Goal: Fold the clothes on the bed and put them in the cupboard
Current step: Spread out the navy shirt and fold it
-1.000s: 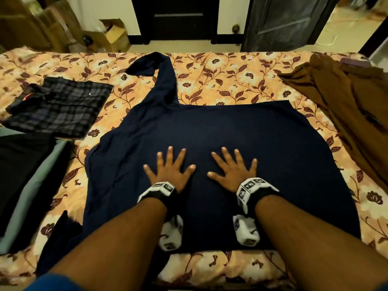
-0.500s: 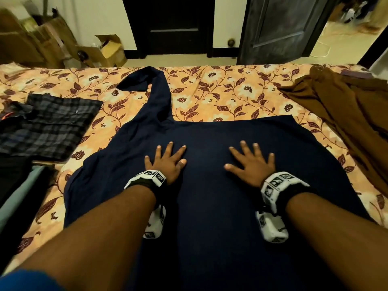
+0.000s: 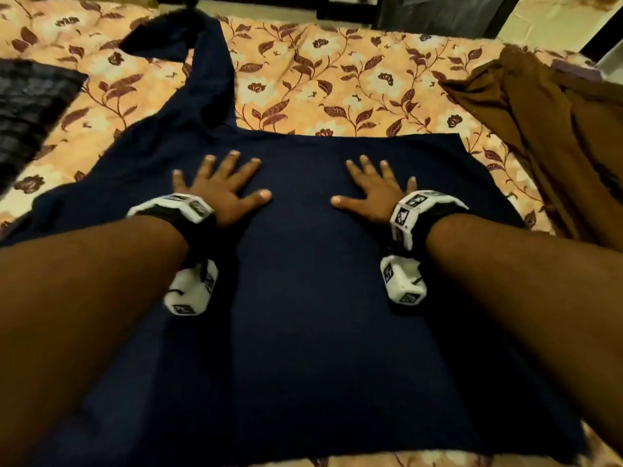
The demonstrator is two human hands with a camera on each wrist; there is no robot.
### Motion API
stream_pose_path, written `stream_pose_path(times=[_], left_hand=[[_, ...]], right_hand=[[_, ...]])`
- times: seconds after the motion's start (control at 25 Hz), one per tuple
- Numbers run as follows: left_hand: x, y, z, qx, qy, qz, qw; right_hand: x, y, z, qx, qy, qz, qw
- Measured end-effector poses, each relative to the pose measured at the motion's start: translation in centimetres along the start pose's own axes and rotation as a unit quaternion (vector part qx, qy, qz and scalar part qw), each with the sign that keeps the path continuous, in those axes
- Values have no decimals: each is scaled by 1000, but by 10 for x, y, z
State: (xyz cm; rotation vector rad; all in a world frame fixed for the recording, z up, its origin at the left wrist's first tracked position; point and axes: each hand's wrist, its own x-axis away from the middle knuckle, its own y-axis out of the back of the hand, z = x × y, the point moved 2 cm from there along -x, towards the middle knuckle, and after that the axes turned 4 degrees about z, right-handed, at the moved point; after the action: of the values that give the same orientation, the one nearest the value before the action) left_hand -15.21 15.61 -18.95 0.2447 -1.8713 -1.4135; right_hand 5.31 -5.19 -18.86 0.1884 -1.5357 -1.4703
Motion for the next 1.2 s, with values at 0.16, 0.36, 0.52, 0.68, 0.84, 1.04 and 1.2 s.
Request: stream_pose_path(times=[0.16, 0.36, 0.52, 0.68, 0.84, 1.04, 1.2], left_hand=[[95, -13, 82, -10, 183, -51, 982], [195, -103, 5, 83, 41, -49, 995], [260, -129, 66, 126, 206, -41, 970], [280, -112, 42, 109, 167, -92, 976], [277, -115, 37, 149, 136, -11, 979], [247, -70, 62, 229, 110, -16, 967], [223, -78, 30, 213, 24, -26, 976]], right_hand=[[82, -10, -122, -19, -235, -46, 971], [195, -104, -53, 17, -73, -21, 997], [265, -142, -103, -19, -238, 1, 971], [274, -121, -71, 2, -239, -7, 971], [267, -143, 56, -15, 5, 40, 999], [240, -125, 57, 41, -87, 26, 995], [190, -122, 149, 108, 74, -14, 991]])
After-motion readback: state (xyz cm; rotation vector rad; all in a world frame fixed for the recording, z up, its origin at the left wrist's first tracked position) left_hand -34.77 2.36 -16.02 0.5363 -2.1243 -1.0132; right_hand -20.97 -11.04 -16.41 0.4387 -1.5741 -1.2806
